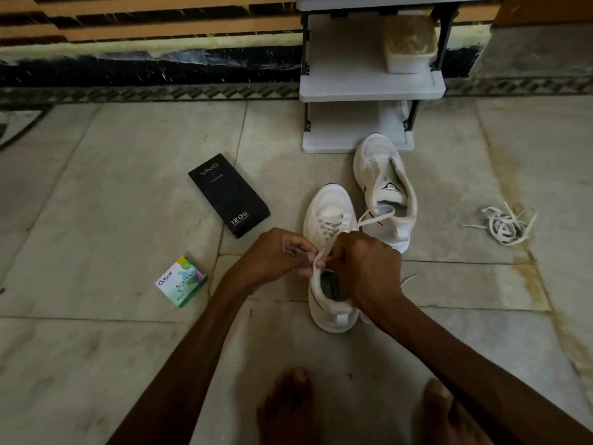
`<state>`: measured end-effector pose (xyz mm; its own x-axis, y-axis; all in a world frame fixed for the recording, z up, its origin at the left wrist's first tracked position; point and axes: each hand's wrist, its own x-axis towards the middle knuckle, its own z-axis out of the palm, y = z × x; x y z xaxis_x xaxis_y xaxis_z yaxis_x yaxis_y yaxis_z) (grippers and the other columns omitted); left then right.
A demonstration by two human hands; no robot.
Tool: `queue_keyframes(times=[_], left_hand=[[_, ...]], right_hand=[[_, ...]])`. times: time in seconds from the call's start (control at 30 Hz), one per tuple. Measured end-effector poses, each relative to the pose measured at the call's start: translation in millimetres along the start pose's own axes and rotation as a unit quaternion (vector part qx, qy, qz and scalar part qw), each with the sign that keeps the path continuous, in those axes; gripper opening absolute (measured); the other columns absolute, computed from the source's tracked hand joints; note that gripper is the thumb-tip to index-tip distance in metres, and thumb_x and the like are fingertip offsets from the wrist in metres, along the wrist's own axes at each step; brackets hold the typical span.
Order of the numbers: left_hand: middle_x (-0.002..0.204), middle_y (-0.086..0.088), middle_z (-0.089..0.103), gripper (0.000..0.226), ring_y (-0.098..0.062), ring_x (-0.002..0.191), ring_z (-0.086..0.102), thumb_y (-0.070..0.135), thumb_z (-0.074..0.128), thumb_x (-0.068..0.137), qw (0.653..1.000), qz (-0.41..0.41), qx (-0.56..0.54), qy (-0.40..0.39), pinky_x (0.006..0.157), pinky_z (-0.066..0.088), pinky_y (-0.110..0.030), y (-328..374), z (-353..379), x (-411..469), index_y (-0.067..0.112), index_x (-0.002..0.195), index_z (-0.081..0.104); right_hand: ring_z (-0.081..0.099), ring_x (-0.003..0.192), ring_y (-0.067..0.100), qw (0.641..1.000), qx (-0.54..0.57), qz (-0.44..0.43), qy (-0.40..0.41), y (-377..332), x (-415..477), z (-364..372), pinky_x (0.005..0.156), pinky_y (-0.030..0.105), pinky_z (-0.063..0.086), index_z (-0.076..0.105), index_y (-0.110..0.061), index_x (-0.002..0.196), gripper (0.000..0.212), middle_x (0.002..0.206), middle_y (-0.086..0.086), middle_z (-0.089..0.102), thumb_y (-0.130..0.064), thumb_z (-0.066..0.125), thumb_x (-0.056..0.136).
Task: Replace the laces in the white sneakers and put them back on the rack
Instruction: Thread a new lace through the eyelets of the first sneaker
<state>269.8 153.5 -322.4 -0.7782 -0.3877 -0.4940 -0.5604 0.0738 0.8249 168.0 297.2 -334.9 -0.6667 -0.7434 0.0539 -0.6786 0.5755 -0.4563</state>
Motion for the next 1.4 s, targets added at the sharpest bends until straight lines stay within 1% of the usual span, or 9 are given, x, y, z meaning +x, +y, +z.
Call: queue_keyframes(times=[0.2,0.37,0.5,0.63,0.73,0.87,0.97,1.17,1.4], left_hand=[[0.076,0.003,0.072,0.003,-0.008,0.067,0.070,0.014,0.071,0.085,0.982,0.048,0.178,0.035,0.072,0.058,-0.022,10.9,6.8,-0.6,0.015,0.084,0.073],[0.071,-0.004,0.057,0.026,-0.016,0.068,0.056,0.023,0.050,0.097,0.880,-0.044,0.461,0.108,0.078,0.048,-0.030,32.4,3.4,9.2,0.011,0.076,0.058],[0.076,-0.009,0.060,0.016,-0.020,0.068,0.059,0.011,0.051,0.097,0.830,0.009,0.452,0.327,0.070,0.052,-0.031,32.3,-48.8,15.8,0.003,0.089,0.061],[0.102,-0.007,0.070,0.011,-0.017,0.092,0.068,0.015,0.051,0.099,0.937,0.072,-0.159,0.302,0.084,0.056,-0.033,49.1,-64.6,9.3,0.008,0.094,0.058],[0.089,-0.005,0.070,0.010,-0.012,0.075,0.068,0.013,0.048,0.100,0.879,0.034,-0.472,0.063,0.073,0.057,-0.030,59.2,-30.1,-3.8,0.008,0.102,0.056],[0.077,0.003,0.064,0.023,-0.011,0.064,0.058,0.015,0.054,0.095,0.990,0.021,0.121,0.072,0.061,0.048,-0.025,38.8,-2.5,-10.3,0.022,0.116,0.050],[0.101,-0.002,0.068,0.030,-0.015,0.085,0.062,0.011,0.058,0.092,0.853,0.051,0.519,0.019,0.074,0.048,-0.026,21.7,7.1,-6.8,0.024,0.119,0.058],[0.062,0.011,0.054,0.028,0.000,0.056,0.047,0.014,0.043,0.100,0.992,0.099,-0.035,0.064,0.058,0.040,-0.013,79.7,-35.4,-32.7,0.017,0.081,0.064],[0.071,0.002,0.062,0.016,-0.007,0.067,0.055,0.021,0.051,0.100,0.985,0.072,0.033,0.153,0.067,0.044,-0.023,82.6,-27.6,-28.8,0.020,0.111,0.061]], right_hand=[[0.058,0.062,0.022,1.000,0.002,-0.014,0.006,5.5,-1.7,3.7,0.057,0.039,0.052,0.058,-0.014,0.073,0.034,0.076,0.005,0.063,-0.041,0.079,0.072],[0.058,0.059,0.022,1.000,-0.018,-0.019,0.010,16.7,-9.5,8.2,0.051,0.035,0.050,0.051,-0.015,0.079,0.038,0.076,0.004,0.063,-0.037,0.081,0.069],[0.059,0.064,0.020,0.999,-0.028,-0.012,-0.011,20.7,-10.8,7.0,0.054,0.033,0.049,0.049,-0.017,0.084,0.039,0.079,0.002,0.061,-0.036,0.080,0.070],[0.060,0.065,0.020,0.999,-0.041,-0.012,-0.013,20.1,-10.1,9.9,0.056,0.033,0.051,0.054,-0.015,0.087,0.034,0.081,0.002,0.063,-0.035,0.078,0.073],[0.060,0.062,0.020,0.999,-0.048,-0.014,0.007,20.9,-10.8,12.7,0.052,0.032,0.049,0.054,-0.015,0.086,0.030,0.078,0.003,0.064,-0.032,0.077,0.075],[0.061,0.061,0.023,0.999,-0.042,-0.011,0.005,22.1,-11.3,14.7,0.050,0.030,0.046,0.055,-0.014,0.085,0.032,0.076,0.005,0.064,-0.032,0.079,0.072],[0.062,0.063,0.025,0.999,-0.038,-0.002,0.005,22.1,-11.5,15.0,0.051,0.027,0.040,0.057,-0.013,0.085,0.033,0.077,0.006,0.065,-0.031,0.080,0.071],[0.065,0.082,0.021,0.998,-0.057,0.015,-0.025,18.6,-11.0,9.7,0.067,0.032,0.053,0.055,-0.016,0.104,0.029,0.098,0.003,0.066,-0.037,0.065,0.086],[0.055,0.079,0.015,0.996,-0.001,0.052,-0.070,22.3,-8.0,-0.4,0.063,0.026,0.042,0.049,-0.016,0.105,0.057,0.100,0.001,0.056,-0.050,0.079,0.070]])
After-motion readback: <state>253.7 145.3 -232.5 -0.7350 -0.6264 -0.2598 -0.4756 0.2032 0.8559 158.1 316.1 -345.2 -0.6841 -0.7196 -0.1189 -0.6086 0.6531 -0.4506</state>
